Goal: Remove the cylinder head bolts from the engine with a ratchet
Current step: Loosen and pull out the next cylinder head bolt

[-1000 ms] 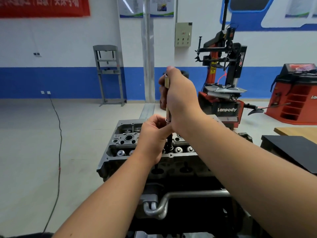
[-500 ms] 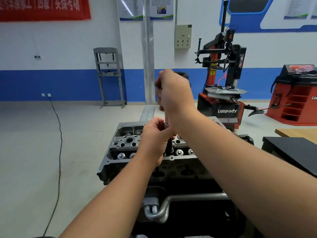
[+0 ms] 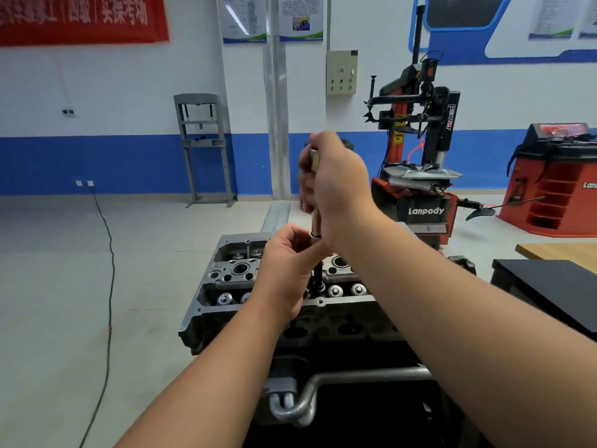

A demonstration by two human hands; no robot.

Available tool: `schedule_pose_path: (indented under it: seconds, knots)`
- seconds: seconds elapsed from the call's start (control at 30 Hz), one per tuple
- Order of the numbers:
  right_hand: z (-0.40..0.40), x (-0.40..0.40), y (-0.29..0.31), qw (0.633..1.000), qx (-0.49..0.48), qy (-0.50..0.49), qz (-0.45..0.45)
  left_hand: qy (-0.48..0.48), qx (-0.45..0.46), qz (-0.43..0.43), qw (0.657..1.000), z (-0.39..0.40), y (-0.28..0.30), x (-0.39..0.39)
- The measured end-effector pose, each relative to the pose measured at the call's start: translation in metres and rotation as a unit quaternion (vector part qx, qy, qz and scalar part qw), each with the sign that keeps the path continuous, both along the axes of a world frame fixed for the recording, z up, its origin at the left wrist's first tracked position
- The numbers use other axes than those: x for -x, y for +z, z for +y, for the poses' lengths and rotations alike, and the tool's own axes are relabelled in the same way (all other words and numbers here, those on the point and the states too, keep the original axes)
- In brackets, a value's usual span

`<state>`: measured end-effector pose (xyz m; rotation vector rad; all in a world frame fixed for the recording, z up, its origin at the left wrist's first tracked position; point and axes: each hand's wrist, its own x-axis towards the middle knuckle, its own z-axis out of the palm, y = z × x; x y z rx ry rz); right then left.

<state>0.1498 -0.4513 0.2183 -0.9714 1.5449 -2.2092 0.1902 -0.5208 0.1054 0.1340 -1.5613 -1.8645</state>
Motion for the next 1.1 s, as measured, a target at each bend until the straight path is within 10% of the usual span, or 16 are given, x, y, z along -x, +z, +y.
schedule_pose_path:
  seconds: [0.17,0.53,0.77,1.1]
  knots:
    - [0.015,0.016,0.012,0.982,-0.061,0.179,0.004,-0.051,0.014,-0.012,0.999,-0.003,0.0,-0.003]
    - [-0.005,-0.017,0.0,0.991,-0.001,-0.106,0.087,0.016,0.031,0.017,0.999,-0.002,-0.002,0.003]
    - [0.016,0.019,0.013,0.977,-0.061,0.202,0.017,-0.053,0.037,-0.008,0.998,0.0,0.0,-0.002]
    - [0.0,-0.006,0.001,0.995,-0.027,-0.045,0.085,-0.005,0.012,0.006,1.0,0.001,0.001,0.002]
